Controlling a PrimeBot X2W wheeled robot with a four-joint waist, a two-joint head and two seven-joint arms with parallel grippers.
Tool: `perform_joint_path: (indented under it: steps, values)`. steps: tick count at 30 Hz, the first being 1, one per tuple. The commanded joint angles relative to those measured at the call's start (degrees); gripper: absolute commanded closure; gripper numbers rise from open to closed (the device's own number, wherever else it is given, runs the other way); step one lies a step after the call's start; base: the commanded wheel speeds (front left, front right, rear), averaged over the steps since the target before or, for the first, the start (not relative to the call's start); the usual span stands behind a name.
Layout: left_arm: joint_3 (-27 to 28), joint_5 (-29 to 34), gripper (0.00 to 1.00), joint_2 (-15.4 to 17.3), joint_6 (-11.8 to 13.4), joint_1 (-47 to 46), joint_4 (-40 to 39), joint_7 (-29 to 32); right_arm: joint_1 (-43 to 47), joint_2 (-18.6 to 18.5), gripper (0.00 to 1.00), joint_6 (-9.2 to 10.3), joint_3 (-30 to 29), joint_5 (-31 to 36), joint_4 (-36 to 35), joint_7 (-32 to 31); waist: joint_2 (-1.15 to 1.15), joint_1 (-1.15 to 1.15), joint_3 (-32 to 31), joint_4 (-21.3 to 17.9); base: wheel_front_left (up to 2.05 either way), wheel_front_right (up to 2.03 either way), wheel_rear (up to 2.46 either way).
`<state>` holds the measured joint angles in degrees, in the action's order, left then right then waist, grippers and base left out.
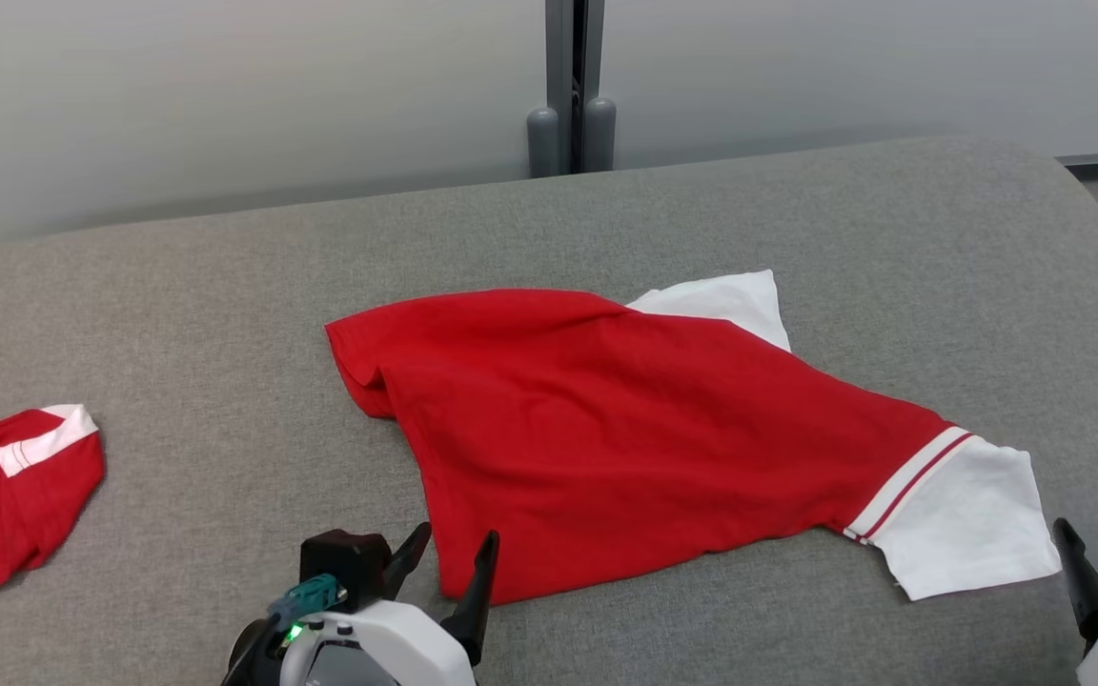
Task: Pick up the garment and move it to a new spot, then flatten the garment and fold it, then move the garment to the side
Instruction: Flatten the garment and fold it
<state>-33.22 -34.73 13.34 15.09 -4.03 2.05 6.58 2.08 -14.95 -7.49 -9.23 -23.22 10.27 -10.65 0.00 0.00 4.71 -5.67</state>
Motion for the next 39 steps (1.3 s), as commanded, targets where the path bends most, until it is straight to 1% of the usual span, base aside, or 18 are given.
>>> perform_joint_path:
  steps: [1,6,9,13,17,20,23,25,30,31,32,33,34,35,37,38,39]
  values:
    - [-0.2,0.5,0.0,-0.06,-0.36,-1.41,0.61,0.44,-1.24,-0.64,0.0,-0.01,0.34,-0.78,1.81,-1.15,0.0,0.0,1.2,-0.32,0.0,0.0,0.0]
    - [-1.47,0.05,0.0,-0.67,-0.71,-3.21,2.7,2.96,-5.1,-1.48,0.0,-0.01,1.77,-2.89,8.09,-1.05,0.0,0.0,3.65,-0.55,0.0,0.0,0.0]
    - [-1.64,-0.06,0.0,-0.82,0.03,-4.37,3.96,4.67,-7.8,-1.97,0.0,0.0,2.79,-3.8,11.76,-0.88,0.0,0.0,5.21,-0.76,0.0,0.0,0.0]
    - [-1.7,-0.37,0.0,-1.01,0.4,-5.22,4.85,6.04,-10.01,-1.87,0.0,-0.01,4.4,-4.96,15.57,-1.88,0.0,0.0,6.46,-0.65,0.0,0.0,0.0]
    - [-1.54,-0.86,0.0,-1.03,1.73,-5.61,6.05,8.51,-12.24,-2.24,0.0,0.0,5.78,-6.48,20.83,-1.78,0.0,0.0,7.52,-0.43,0.0,0.0,0.0]
    - [-1.46,-0.82,0.0,-0.91,2.91,-5.44,6.43,9.41,-12.95,-1.77,0.0,0.0,7.08,-7.69,24.47,-1.42,0.0,0.0,7.72,-0.18,0.0,0.0,0.0]
    - [-1.25,-0.44,0.0,-0.22,4.28,-4.56,5.42,9.88,-13.48,-1.32,0.0,-0.01,8.9,-9.34,27.22,-0.74,0.0,0.0,7.67,0.12,0.0,0.0,0.0]
    - [-1.62,-0.47,0.0,0.24,4.7,-3.71,4.86,11.09,-13.47,-1.26,0.0,-0.01,9.9,-10.28,28.15,-0.84,0.0,0.0,7.53,0.24,0.0,0.0,0.0]
    - [-2.29,-1.61,0.0,0.89,4.79,-2.28,3.03,13.29,-13.38,-1.33,0.0,-0.07,11.68,-11.82,29.63,-0.32,0.0,0.0,7.07,0.61,0.0,0.0,0.0]
    - [-2.39,-1.5,0.02,0.92,4.78,-2.41,2.82,13.32,-13.44,-1.34,0.03,-0.07,12.08,-12.1,29.77,-0.19,0.0,0.0,6.99,0.66,0.0,0.0,0.0]
    - [-2.28,-1.55,0.14,0.67,4.72,-2.63,2.56,12.91,-13.61,-1.29,0.12,-0.08,12.55,-12.35,29.65,0.17,0.0,0.0,6.9,0.71,0.0,0.0,0.0]
    - [-2.08,-1.78,0.27,0.38,4.74,-2.84,2.42,12.61,-13.85,-1.36,0.34,-0.15,12.84,-12.56,29.49,0.73,0.0,0.0,6.84,0.75,0.0,0.0,0.0]
    - [-2.02,-1.78,0.41,0.25,4.78,-3.05,2.49,12.42,-14.08,-1.62,0.43,-0.15,13.13,-12.69,29.46,1.23,0.0,0.0,6.74,0.77,0.0,0.0,0.0]
    - [-2.02,-1.7,0.49,0.22,4.75,-3.24,2.66,12.34,-14.28,-1.88,0.51,-0.14,13.41,-12.79,29.59,1.59,0.0,0.0,6.65,0.78,0.0,0.0,0.0]
    - [-2.01,-1.69,0.58,0.0,4.5,-3.62,2.96,11.99,-14.67,-2.31,0.58,-0.14,13.84,-13.15,29.69,2.38,0.0,0.0,6.53,0.77,0.0,0.0,0.0]
    - [-2.05,-1.73,0.66,-0.05,4.35,-3.64,3.11,11.77,-14.75,-2.47,0.68,-0.13,14.13,-13.27,29.81,2.62,0.0,0.0,6.42,0.77,0.0,0.0,0.0]
    - [-2.12,-1.77,0.84,-0.06,4.14,-3.63,3.24,11.6,-14.87,-2.61,0.87,-0.13,14.43,-13.46,29.97,3.01,0.0,0.0,6.3,0.76,0.0,0.0,0.0]
